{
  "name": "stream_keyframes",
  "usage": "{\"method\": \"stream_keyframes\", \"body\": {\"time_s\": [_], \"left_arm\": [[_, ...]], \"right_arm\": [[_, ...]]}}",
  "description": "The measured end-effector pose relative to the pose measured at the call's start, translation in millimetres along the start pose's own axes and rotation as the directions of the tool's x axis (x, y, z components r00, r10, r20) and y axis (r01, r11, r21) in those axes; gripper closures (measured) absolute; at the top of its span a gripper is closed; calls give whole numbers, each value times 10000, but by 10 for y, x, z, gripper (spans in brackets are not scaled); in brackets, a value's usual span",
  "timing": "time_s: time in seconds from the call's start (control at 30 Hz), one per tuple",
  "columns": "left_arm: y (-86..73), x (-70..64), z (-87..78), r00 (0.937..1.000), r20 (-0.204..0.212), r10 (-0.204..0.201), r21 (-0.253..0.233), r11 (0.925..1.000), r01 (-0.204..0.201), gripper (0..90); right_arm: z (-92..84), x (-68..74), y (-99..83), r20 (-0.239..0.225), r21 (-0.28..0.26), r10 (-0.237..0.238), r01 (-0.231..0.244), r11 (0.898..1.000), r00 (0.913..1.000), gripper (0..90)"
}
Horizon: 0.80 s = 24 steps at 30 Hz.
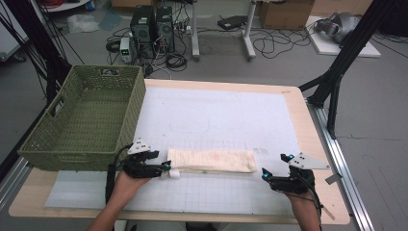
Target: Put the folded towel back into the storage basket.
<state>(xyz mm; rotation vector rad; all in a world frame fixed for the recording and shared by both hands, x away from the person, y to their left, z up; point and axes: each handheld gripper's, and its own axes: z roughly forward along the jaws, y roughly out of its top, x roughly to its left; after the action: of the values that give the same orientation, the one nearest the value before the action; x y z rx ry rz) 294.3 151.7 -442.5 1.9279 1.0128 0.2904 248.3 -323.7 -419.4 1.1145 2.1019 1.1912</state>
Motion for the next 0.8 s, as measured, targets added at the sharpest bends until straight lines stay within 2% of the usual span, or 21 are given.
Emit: {"method": "stream_keyframes", "body": {"time_s": [0.13, 0.37, 0.47, 0.6, 0.8], "left_arm": [[-8, -12, 23, 9999, 83, -93, 139, 9999, 92, 352], [-19, -106, 91, 9992, 324, 244, 524, 9983, -261, 399], [-25, -153, 115, 9975, 386, 594, 797, 9949, -623, 442], [-19, -223, 128, 9943, 66, 1068, 999, 9892, -1070, 453], [-22, -276, 135, 9920, -241, 1239, 1104, 9866, -1205, 457]], "right_arm": [[6, 9, -3, -13, 47, -27, 27, 10000, 10000, 115], [0, 9, -5, -25, 31, -28, 28, 10000, 10000, 115], [-2, 12, -2, -38, 25, 35, -34, 10000, 10000, 115], [2, 9, -3, -40, 24, 4, -3, 10000, 10000, 115], [15, 16, -1, -125, 72, -29, 30, 10000, 9999, 136]]}}
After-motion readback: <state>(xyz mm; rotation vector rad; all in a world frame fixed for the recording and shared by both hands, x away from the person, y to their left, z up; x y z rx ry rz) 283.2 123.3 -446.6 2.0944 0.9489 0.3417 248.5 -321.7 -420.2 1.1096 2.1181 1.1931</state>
